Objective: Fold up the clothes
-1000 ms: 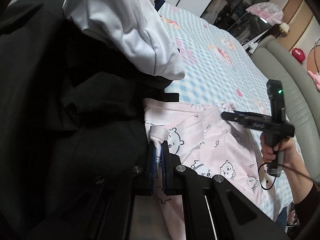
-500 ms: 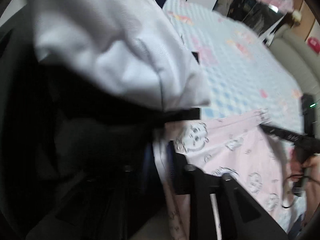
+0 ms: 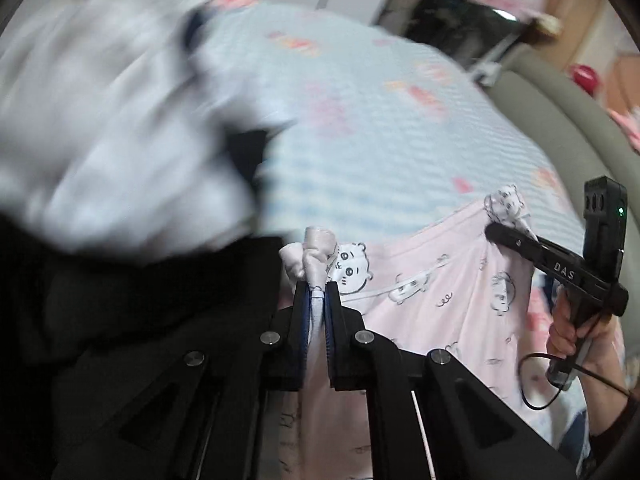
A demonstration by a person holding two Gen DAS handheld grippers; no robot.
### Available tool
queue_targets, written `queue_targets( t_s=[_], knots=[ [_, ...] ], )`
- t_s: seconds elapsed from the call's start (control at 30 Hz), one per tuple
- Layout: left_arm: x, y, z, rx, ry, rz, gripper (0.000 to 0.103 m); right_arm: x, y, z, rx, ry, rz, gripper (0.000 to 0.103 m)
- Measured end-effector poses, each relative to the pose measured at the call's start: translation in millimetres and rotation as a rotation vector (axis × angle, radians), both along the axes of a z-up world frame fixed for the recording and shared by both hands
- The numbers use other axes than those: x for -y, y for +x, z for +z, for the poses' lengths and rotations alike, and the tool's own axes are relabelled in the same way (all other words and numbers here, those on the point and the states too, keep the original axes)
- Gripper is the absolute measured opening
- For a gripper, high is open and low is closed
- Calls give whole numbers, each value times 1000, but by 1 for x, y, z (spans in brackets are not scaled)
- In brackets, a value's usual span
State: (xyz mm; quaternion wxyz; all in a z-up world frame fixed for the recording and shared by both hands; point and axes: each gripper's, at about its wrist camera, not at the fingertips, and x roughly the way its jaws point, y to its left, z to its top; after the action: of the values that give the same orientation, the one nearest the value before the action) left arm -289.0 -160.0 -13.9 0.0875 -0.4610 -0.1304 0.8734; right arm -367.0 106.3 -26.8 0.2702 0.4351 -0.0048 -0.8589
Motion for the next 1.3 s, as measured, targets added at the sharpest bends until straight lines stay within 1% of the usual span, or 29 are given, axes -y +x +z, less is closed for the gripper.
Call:
queue_targets(
  t_s=[0.1, 0.17, 0.2, 0.23, 0.27, 0.3, 0.33, 0.37, 0.4, 0.43, 0.47, 0.5, 0.6, 0.67, 0.7, 0.8, 0.83, 0.87, 0.9, 0.93, 0.97, 1.0, 1.03, 1.07, 1.1, 1.13, 1.2, 1.23, 1.3],
  knots=[
    [-30, -35, 14, -25, -41, -54, 8, -32, 0, 34, -50, 3, -42, 7],
    [-49, -60, 22, -34, -70, -87, 13, -53, -16, 40, -35, 38, -111, 8],
    [-49, -76, 17, 15, -85, -86, 19, -61, -26, 38, -12, 61, -153, 19],
    [-45, -79, 13, 62, -77, -58, 23, -68, -37, 32, 31, 84, -184, 26],
    [-42, -82, 10, 110, -69, -30, 26, -75, -47, 24, 91, 110, -208, 32],
    [-38, -82, 8, 146, -59, -8, 28, -78, -43, 18, 134, 112, -217, 33],
    [-38, -64, 13, 119, -30, -18, 31, -78, -27, 14, 155, 87, -208, 33],
    [-37, -46, 18, 91, -2, -29, 46, -77, -10, 10, 176, 61, -199, 33],
    [-35, -27, 23, 67, 28, -37, 54, -77, 6, 5, 197, 36, -190, 36],
    [-25, -5, 23, 70, 65, -32, 55, -76, 22, 1, 218, 11, -181, 38],
    [-20, 17, 19, 87, 101, -16, 55, -76, 38, -3, 239, -14, -172, 43],
    [-14, 39, 15, 103, 136, 1, 55, -75, 54, -7, 260, -40, -162, 45],
    [-6, 97, 0, 132, 232, 60, 55, -74, 103, -19, 322, -116, -135, 45],
    [-6, 128, -12, 148, 327, 80, 55, -73, 135, -27, 364, -166, -116, 45],
    [-7, 143, -18, 156, 369, 89, 55, -73, 152, -31, 385, -192, -106, 49],
    [-21, 167, -46, 204, 381, 111, 59, -71, 200, -44, 446, -268, -78, 60],
    [-27, 172, -57, 239, 372, 120, 60, -71, 216, -48, 467, -293, -68, 63],
    [-32, 176, -62, 263, 352, 121, 60, -70, 233, -52, 487, -319, -59, 68],
    [-40, 179, -61, 260, 307, 110, 59, -66, 242, -61, 500, -331, -51, 68],
    [-47, 181, -60, 258, 262, 99, 57, -59, 246, -72, 488, -315, -60, 64],
    [-54, 183, -59, 255, 223, 88, 46, -57, 248, -77, 469, -294, -77, 51],
    [-58, 181, -54, 252, 225, 76, 26, -56, 248, -78, 456, -281, -89, 41],
    [-62, 179, -50, 246, 224, 69, 21, -56, 250, -73, 443, -279, -96, 34],
    [-65, 178, -43, 228, 209, 81, 19, -58, 251, -63, 430, -285, -96, 26],
    [-68, 177, -36, 208, 195, 91, 15, -60, 253, -53, 417, -291, -97, 23],
    [-72, 180, -28, 182, 190, 86, 14, -61, 258, -41, 388, -285, -88, 21],
    [-78, 189, -19, 152, 214, 72, 13, -62, 271, -15, 306, -253, -65, 18],
    [-81, 193, -14, 141, 226, 65, 13, -65, 278, -11, 300, -251, -71, 18],
    [-82, 208, -9, 134, 250, 51, 13, -71, 291, -21, 341, -269, -96, 18]
  ],
)
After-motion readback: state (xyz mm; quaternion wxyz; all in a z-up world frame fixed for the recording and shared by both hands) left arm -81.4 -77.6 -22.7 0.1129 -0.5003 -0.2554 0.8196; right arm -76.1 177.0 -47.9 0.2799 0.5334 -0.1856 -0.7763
